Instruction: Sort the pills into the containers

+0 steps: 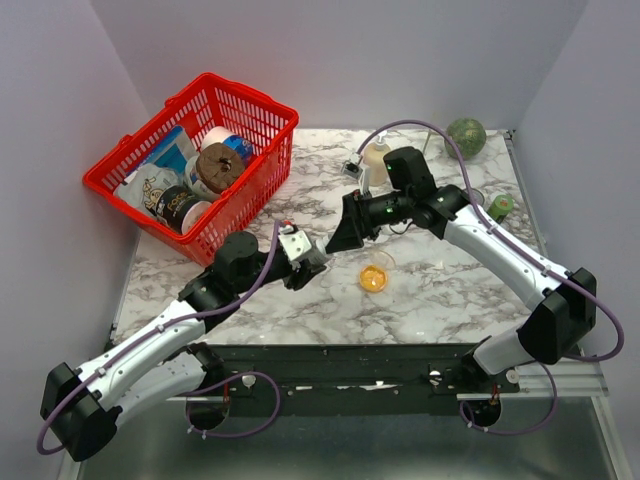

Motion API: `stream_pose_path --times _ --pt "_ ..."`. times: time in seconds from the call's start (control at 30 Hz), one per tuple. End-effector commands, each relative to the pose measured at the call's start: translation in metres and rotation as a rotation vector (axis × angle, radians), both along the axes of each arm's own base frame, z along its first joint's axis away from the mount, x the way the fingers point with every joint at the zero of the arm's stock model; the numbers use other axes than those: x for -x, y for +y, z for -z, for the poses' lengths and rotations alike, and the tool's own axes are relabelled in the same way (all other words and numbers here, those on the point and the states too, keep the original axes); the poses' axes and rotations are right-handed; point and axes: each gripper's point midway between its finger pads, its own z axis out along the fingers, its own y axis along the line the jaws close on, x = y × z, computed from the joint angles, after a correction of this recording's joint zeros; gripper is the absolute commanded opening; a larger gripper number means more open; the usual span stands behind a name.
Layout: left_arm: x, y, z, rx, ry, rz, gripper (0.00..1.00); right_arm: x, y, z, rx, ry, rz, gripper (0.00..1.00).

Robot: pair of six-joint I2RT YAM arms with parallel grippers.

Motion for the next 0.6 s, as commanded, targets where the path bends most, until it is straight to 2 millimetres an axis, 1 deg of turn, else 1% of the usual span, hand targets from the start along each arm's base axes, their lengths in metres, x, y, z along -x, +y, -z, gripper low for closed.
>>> stream_pose_path --times 0.0,0.13,0.17,0.2,0.23,0.27,0.3,0.33,0.4,0.43,0.47,0.5,0.53,0.57 --pt "-0.006 -0.002 -0.008 0.021 -0.025 -0.019 0.00 -0.002 0.010 -0.008 -0.040 0.025 -0.011 0.67" --pt "-0.004 -0.003 -0.007 0.022 -0.021 -0.011 0.00 0.004 0.015 -0.008 -0.054 0.014 -0.056 0.56" --pt "-0.003 -0.003 -0.007 0.022 -0.022 -0.003 0.00 0.007 0.016 -0.010 -0.062 0.008 -0.078 0.49" --pt "-0.002 -0.003 -0.006 0.019 -0.017 0.002 0.00 0.010 0.017 -0.012 -0.070 -0.006 -0.099 0.44" --pt "-0.001 -0.003 -0.007 0.020 -0.018 0.008 0.00 0.015 0.019 -0.013 -0.079 -0.054 -0.143 0.39" --pt "0.003 -0.005 -0.008 0.023 -0.017 0.029 0.00 0.024 0.019 -0.022 -0.099 -0.068 -0.197 0.31" --pt "0.006 -0.005 -0.008 0.024 -0.016 0.043 0.00 0.028 0.020 -0.025 -0.108 -0.101 -0.234 0.28" --pt "0.010 -0.006 -0.010 0.030 -0.022 0.062 0.00 0.033 0.021 -0.026 -0.125 -0.242 -0.322 0.26" --pt "0.019 -0.009 -0.009 0.036 -0.024 0.114 0.00 0.051 0.014 -0.035 -0.175 -0.383 -0.454 0.26" --pt "0.021 -0.010 -0.010 0.038 -0.023 0.131 0.00 0.054 0.012 -0.035 -0.230 -0.605 -0.571 0.26" --pt "0.024 -0.010 -0.009 0.037 -0.021 0.145 0.00 0.068 0.000 -0.029 -0.236 -0.647 -0.649 0.28" --pt "0.028 -0.012 -0.008 0.037 -0.017 0.169 0.00 0.077 -0.004 -0.039 -0.295 -0.748 -0.748 0.29" --pt "0.029 -0.013 -0.009 0.044 -0.012 0.176 0.00 0.077 -0.004 -0.034 -0.337 -0.959 -0.875 0.29" --pt "0.029 -0.014 -0.009 0.045 -0.007 0.183 0.00 0.081 -0.008 -0.028 -0.306 -0.925 -0.903 0.30"
